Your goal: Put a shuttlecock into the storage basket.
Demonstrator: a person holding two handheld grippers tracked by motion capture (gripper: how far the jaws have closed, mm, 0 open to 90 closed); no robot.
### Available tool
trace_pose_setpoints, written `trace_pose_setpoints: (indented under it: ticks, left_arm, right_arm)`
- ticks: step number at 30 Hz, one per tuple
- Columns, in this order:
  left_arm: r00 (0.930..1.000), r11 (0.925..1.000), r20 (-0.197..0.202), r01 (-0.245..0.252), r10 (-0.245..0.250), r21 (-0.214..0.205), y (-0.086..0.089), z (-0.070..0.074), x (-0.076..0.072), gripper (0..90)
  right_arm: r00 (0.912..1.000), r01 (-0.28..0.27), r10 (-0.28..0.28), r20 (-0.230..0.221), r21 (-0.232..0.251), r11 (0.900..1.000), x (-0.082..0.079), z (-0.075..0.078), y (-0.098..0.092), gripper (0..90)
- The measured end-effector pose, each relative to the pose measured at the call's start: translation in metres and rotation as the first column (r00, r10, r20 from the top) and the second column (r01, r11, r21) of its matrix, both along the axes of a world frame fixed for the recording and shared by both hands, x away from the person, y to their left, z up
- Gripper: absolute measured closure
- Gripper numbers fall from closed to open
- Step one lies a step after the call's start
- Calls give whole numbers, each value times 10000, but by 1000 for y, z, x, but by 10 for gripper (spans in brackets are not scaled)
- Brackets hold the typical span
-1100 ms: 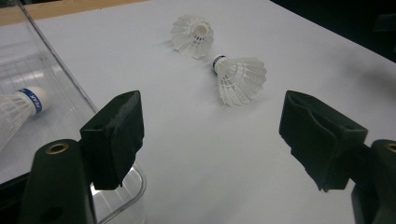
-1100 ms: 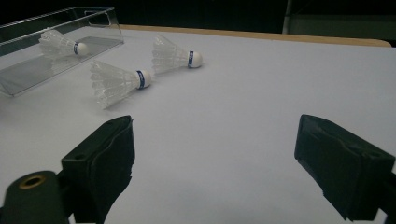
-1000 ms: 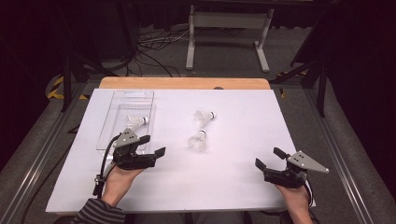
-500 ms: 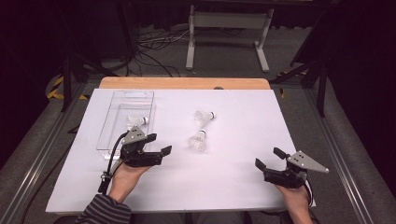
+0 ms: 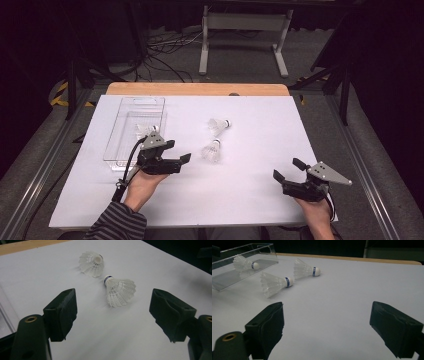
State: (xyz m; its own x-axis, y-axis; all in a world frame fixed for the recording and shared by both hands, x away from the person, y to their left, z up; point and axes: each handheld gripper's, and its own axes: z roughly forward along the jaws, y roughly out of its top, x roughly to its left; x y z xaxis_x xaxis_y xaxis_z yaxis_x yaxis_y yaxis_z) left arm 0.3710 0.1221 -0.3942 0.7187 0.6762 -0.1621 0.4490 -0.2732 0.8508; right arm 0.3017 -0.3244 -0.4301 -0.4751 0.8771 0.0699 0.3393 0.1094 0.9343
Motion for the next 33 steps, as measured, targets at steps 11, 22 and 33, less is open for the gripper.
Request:
trace_pose_setpoints:
  ticks: [11, 22, 33]
  left_arm:
    - [9997, 9997, -202, 165, -161, 169, -16, 3, 9, 239]
    - [9977, 9966, -636, 291, -242, 770, -28, 5, 21, 291]
    - [9961, 9849, -880, 232, -82, 1713, -36, 7, 32, 299]
  right_arm:
    - [10000, 2, -2, 15, 0, 10000, 0, 0, 0, 129]
    - [10000, -25, 25, -29, 14, 10000, 0, 0, 0, 129]
    - [10000, -15, 15, -44, 46, 10000, 0, 0, 0, 130]
